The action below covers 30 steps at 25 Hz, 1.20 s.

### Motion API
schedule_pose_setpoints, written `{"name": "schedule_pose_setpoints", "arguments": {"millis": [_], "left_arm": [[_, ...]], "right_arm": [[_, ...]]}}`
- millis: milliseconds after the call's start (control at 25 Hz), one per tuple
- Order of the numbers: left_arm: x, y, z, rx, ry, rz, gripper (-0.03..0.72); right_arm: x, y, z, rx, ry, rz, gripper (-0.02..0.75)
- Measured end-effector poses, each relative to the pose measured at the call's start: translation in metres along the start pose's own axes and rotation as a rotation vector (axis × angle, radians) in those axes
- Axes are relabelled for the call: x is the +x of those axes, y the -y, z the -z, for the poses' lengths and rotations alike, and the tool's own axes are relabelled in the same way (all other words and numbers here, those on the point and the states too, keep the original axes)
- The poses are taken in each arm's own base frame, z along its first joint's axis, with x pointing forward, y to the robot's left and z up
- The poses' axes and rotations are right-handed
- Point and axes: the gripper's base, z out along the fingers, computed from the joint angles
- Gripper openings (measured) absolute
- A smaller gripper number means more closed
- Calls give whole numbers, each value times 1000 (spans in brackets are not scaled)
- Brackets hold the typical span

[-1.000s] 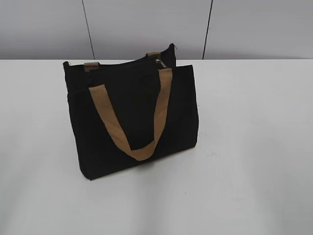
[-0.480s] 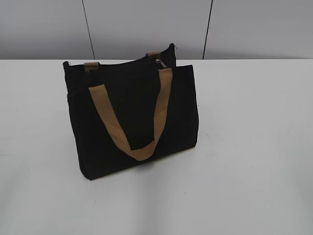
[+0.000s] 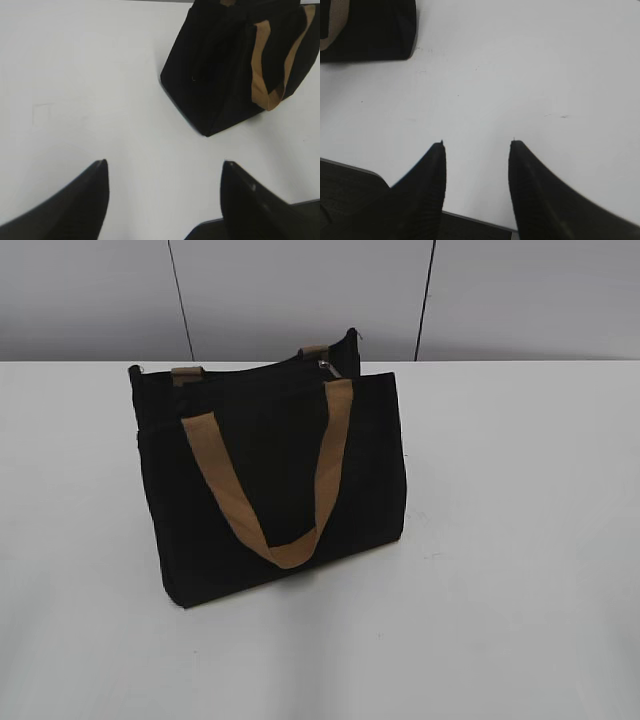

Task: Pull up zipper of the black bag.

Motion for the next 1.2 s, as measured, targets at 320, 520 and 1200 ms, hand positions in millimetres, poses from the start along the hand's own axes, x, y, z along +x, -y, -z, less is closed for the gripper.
{"name": "schedule_pose_setpoints", "arguments": {"millis": [320,520,1200], "left_arm": [[0,0,-1,2,6,1,522],[0,0,-1,2,7,1,522],[-1,0,-1,-46,13,28,522]], "right_arm": [[0,0,-3,2,14,-3,328],[0,0,-3,2,15,-3,328],[0,0,-3,44,12,-31,328]]}}
